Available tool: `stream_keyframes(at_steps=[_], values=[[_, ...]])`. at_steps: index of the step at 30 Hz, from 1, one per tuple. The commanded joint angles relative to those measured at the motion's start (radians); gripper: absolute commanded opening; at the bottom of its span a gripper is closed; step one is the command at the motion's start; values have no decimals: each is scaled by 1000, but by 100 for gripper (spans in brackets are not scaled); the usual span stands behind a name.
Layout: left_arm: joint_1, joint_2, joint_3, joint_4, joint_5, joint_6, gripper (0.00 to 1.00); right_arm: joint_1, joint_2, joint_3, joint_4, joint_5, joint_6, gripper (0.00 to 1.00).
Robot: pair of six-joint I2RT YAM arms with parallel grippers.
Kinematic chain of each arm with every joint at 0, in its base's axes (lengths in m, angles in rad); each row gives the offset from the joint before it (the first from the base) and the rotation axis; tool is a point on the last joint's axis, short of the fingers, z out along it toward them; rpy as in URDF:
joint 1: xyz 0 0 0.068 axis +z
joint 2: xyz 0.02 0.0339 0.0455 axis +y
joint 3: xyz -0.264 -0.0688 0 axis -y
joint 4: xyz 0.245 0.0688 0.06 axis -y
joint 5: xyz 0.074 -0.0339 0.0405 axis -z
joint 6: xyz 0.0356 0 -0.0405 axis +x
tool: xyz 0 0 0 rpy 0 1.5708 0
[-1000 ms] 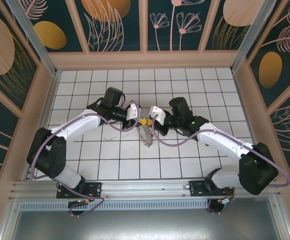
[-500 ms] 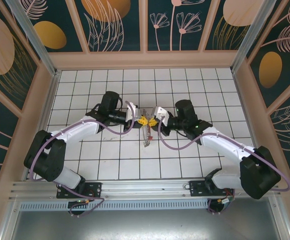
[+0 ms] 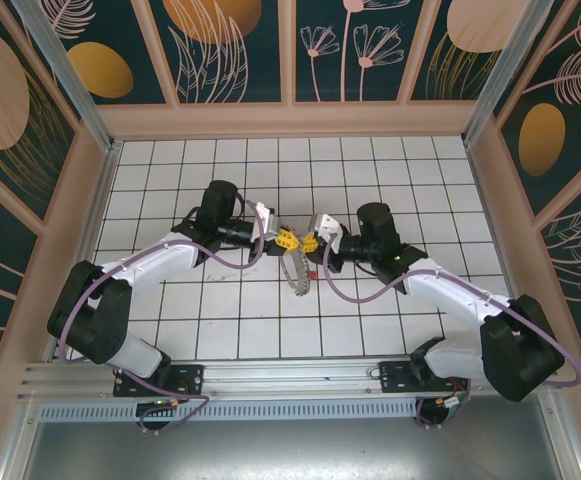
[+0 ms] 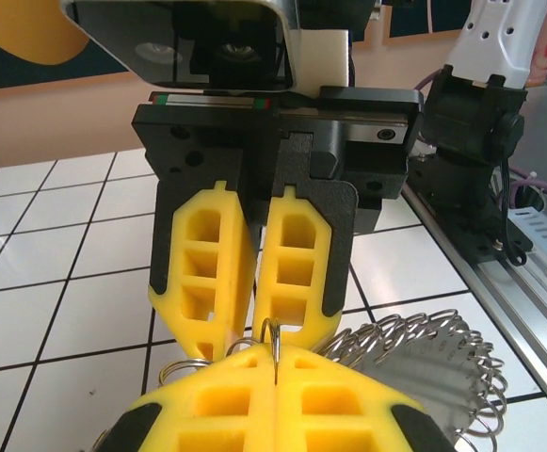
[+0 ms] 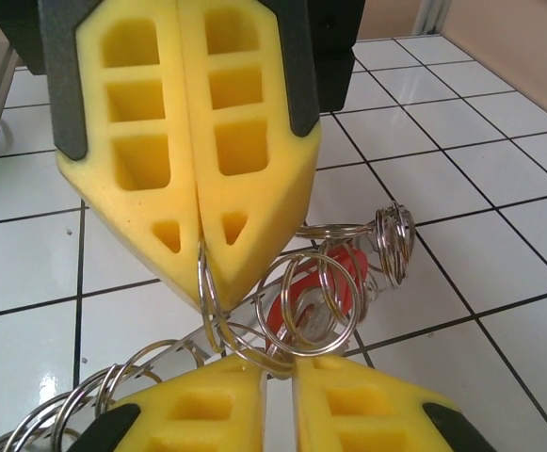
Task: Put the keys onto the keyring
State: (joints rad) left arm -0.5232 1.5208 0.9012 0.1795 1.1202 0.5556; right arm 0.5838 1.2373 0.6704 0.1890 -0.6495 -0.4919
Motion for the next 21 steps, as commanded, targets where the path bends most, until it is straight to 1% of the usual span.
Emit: stream_keyframes(at_steps=[1, 4, 6, 8, 13, 18, 21], values=[[-9, -31, 4, 0, 31, 11, 0, -9, -44, -16, 54, -9, 9, 16], [-9, -27, 11, -30, -15, 33, 0, -9, -56, -7, 30, -11, -1, 17], [-9, -23, 14, -42, -33, 40, 0, -9, -56, 2, 1, -20, -12, 20], [-8, -24, 15, -39, -38, 40, 0, -9, -54, 15, -41, -18, -29, 23], [-9, -25, 15, -35, -39, 38, 0, -9, -56, 39, -133, 30, -58, 27], [-9, -31, 11, -35, -37, 38, 0, -7, -98, 44, -122, 66, -63, 28], [-8, -29, 11, -34, -34, 37, 0, -4, -106, 52, -103, 42, -60, 26]])
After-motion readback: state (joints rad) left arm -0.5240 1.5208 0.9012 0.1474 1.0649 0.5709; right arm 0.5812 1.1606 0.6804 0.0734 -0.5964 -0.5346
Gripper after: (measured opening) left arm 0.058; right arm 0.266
